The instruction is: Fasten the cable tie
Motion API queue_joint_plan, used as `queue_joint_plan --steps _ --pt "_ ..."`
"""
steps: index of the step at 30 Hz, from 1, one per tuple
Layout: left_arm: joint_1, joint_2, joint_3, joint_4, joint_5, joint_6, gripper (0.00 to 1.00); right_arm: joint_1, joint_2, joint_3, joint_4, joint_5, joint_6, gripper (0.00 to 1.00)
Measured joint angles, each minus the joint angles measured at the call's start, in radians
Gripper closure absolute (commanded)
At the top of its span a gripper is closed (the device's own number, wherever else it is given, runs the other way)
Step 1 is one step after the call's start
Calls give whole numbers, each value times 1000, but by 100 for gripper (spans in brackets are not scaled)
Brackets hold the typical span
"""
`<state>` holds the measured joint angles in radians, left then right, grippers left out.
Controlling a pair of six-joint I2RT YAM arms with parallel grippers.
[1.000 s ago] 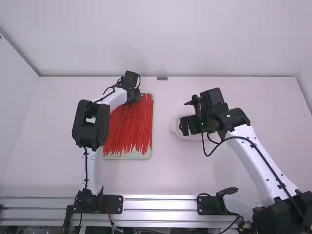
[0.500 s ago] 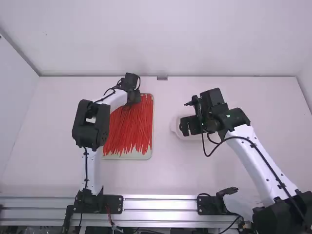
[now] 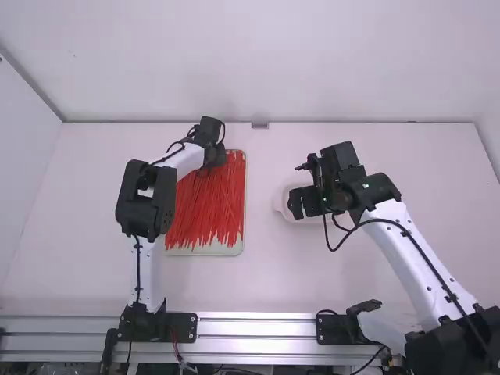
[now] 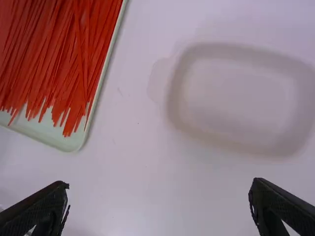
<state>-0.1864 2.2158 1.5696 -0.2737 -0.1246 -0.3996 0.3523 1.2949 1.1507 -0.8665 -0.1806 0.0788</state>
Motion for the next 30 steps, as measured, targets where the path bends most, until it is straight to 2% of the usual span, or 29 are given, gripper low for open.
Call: queue_joint_plan --steps 27,30 --pt "0 0 0 -17 -2 0 97 0 0 0 0 0 0 2" --pt "0 0 12 -64 -14 0 98 0 0 0 1 0 0 2"
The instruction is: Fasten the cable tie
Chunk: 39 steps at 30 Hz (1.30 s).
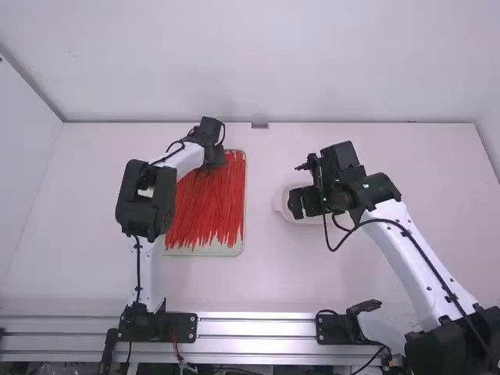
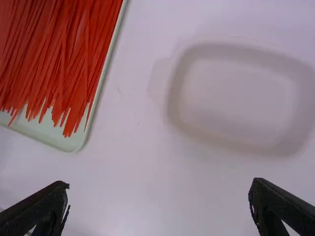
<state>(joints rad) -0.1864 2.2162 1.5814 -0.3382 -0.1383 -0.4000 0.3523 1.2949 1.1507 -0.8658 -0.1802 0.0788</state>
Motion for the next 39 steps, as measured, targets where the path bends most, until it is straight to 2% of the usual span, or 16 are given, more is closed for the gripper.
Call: queue_joint_plan --steps 7,11,18,23,27,32,39 --pt "0 -4 151 -182 -42 -11 98 0 0 0 18 0 0 2" --pt "0 -78 209 -238 -50 -11 98 0 0 0 19 0 -1 2" --pt "-16 -400 240 -293 -68 -6 98 0 0 0 30 0 0 2" --pt "-70 -550 233 -324 -111 1 98 0 0 0 41 0 0 2" --pt "-117 -675 149 -321 -147 0 98 0 0 0 55 -11 0 2" --pt "-122 -832 -48 -252 -167 0 98 0 0 0 58 -47 -1 2" --pt "-110 -1092 -420 -41 -127 10 98 0 0 0 85 -143 -26 2"
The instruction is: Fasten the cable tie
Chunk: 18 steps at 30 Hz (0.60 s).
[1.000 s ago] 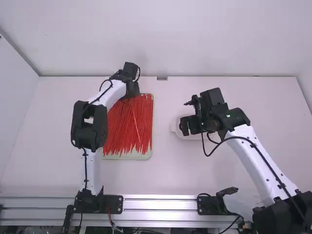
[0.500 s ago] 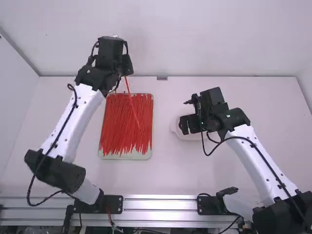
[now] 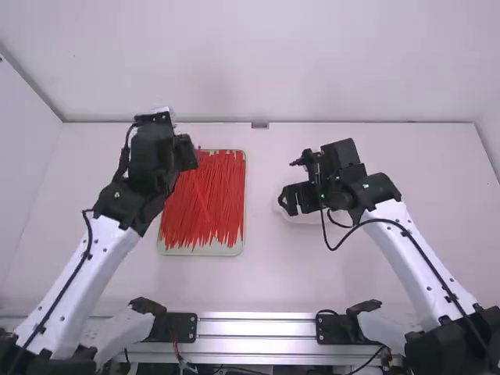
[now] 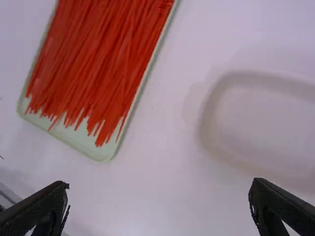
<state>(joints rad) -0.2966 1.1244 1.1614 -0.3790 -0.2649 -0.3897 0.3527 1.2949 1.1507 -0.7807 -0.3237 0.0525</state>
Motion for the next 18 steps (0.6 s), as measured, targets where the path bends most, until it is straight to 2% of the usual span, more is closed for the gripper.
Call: queue_joint_plan --steps 4,8,18 --pt "9 -101 -141 111 56 6 98 21 0 0 47 -63 -12 2" --pt "9 -134 -213 190 127 5 98 65 0 0 112 -126 -18 2" --pt "9 -117 -232 339 366 -61 98 148 0 0 275 -238 16 2"
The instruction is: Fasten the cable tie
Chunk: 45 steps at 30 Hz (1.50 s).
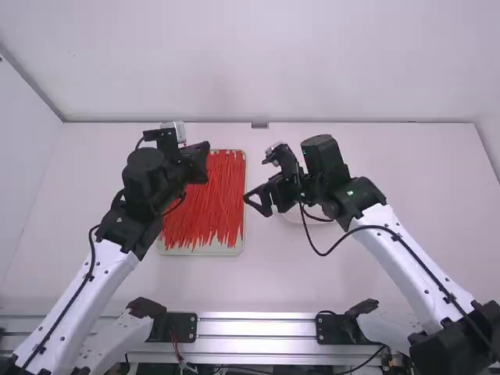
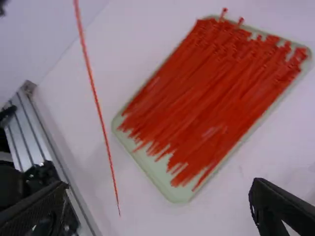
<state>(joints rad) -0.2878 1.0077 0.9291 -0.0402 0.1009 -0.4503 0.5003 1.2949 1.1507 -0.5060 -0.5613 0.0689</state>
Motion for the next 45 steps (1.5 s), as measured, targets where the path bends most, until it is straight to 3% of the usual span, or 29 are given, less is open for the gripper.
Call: queue_joint_plan --steps 12,20,21,25,28,32,36,37,45 --pt "-44 71 0 202 129 -164 98 68 0 0 182 74 107 2" --pt "-101 90 0 259 132 -183 98 76 0 0 209 85 150 41" --pt "-101 90 0 257 129 -183 98 76 0 0 209 86 154 55" --pt "-101 90 0 256 124 -186 98 76 0 0 209 89 165 73" --pt "-101 90 0 261 124 -187 98 76 0 0 209 89 169 100" --pt "-101 90 0 273 132 -191 98 70 0 0 209 90 169 100" --pt "-101 90 0 291 135 -195 54 44 0 0 196 89 172 100" --pt "-100 90 0 293 135 -195 47 39 0 0 193 84 169 100" --pt "2 90 0 323 249 -158 37 -95 0 0 190 -78 101 100"
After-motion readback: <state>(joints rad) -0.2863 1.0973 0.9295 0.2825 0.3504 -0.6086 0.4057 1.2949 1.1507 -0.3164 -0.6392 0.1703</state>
